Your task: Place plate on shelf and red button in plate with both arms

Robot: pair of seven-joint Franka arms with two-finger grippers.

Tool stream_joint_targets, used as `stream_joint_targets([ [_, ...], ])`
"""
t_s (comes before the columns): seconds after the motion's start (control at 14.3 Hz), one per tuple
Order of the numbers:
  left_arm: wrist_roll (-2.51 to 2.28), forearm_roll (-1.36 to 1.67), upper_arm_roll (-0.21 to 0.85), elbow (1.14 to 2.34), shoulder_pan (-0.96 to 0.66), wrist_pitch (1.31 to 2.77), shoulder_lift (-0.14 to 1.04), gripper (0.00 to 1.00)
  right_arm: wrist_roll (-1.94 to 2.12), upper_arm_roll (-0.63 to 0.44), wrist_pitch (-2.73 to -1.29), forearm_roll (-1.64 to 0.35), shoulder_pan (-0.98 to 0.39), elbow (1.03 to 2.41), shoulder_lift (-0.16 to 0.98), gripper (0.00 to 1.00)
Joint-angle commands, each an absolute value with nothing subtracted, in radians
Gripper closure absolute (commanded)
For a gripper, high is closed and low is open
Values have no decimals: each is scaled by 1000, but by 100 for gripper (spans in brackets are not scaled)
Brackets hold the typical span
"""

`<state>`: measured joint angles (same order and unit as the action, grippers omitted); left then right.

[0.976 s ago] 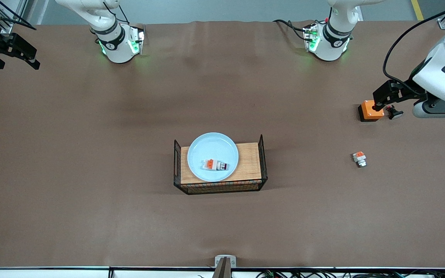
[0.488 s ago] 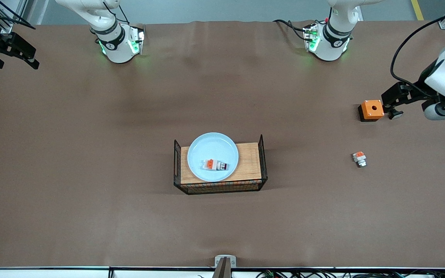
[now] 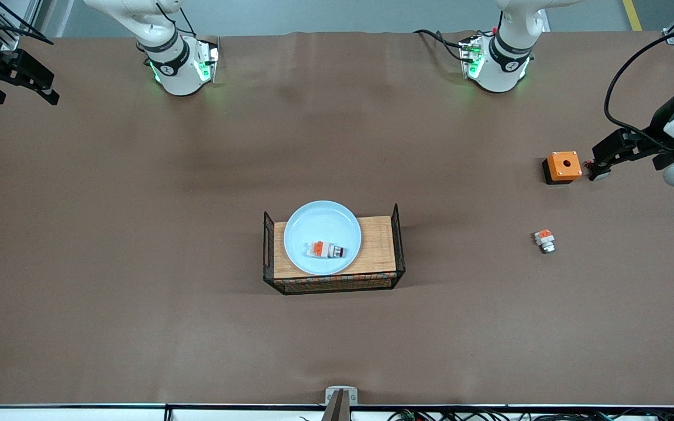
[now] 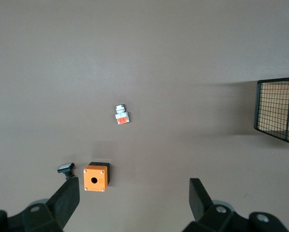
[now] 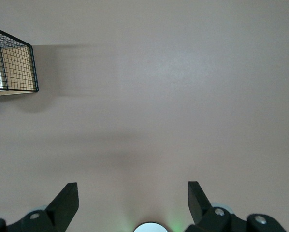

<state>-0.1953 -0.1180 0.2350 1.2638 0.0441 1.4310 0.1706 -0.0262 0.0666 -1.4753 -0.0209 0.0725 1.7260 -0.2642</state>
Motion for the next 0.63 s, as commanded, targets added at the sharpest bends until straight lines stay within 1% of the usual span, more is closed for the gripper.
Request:
stream_joint_targets([
  [0.0, -179, -121, 100, 1261, -99, 1420, 155, 0, -21, 64, -1470, -25, 75, 1706, -252, 0],
  [0.21, -179, -118, -52, 1261, -243, 1420, 153, 0, -20, 64, -1471, -23, 75, 1704, -247, 0],
  [0.28, -179, -107, -79, 1261, -265, 1420, 153, 0, -20, 64, -1470, -23, 74, 1704, -247, 0],
  [0.56, -179, -55, -97, 1261, -252, 1420, 153, 0, -20, 64, -1460, -23, 74, 1695, -247, 0],
])
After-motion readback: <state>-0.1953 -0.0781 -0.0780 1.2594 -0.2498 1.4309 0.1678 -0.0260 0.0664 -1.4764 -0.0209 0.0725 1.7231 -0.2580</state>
